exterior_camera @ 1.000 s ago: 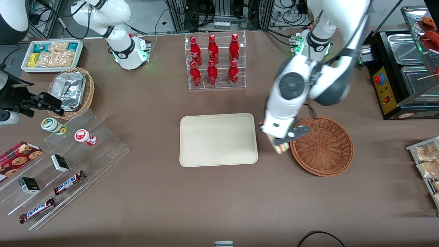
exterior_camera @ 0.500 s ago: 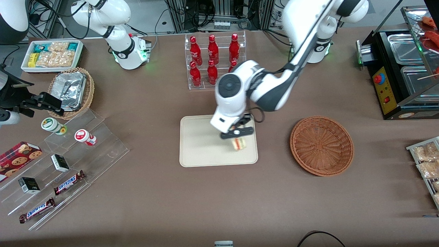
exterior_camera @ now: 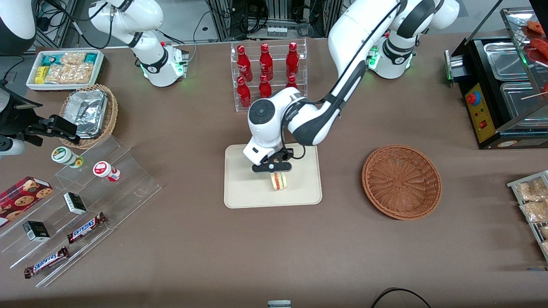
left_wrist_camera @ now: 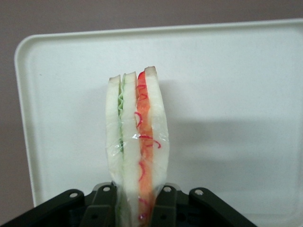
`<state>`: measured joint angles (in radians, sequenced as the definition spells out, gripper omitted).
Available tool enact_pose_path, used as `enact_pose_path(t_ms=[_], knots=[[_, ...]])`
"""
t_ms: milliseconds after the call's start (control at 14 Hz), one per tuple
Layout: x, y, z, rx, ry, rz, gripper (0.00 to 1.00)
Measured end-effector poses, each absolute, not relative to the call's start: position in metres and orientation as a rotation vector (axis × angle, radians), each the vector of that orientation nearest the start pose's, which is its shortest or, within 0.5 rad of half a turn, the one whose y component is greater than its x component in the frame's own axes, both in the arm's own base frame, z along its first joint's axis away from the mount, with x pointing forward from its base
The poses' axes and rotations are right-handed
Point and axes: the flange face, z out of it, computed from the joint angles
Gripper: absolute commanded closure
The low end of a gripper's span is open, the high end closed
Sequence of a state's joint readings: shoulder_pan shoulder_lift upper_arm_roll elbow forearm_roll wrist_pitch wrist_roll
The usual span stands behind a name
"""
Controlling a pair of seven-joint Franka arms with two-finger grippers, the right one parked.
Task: Place sandwich from basket to tray
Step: 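Lift the sandwich and carry it over the cream tray, then lower the sandwich onto the tray and open the left gripper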
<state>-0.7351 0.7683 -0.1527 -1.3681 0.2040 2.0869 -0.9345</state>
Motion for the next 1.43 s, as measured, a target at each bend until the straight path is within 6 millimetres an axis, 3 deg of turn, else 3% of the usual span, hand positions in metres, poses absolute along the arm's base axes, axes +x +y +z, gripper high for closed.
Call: enact_pose_path(t_ms=[214,429,500,571,643,1143,1429], knots=[[0.464,-0.566,0.238,-3.038,0.148,-0.102,0.79],[0.463,-0.569,0.228,-3.045,0.16,-0.117,0.76],[0.465,-0.569,0.226,-3.053,0.159,-0.127,0.63],[0.466,-0.568,0.224,-3.055,0.158,-0.128,0.21],[0.466,-0.568,0.222,-3.055,0.158,-0.129,0.0],[0.473,-0.568,0.23,-3.071,0.114,-0.154,0.0],[0.482,-0.567,0.274,-3.092,-0.073,-0.21,0.0]])
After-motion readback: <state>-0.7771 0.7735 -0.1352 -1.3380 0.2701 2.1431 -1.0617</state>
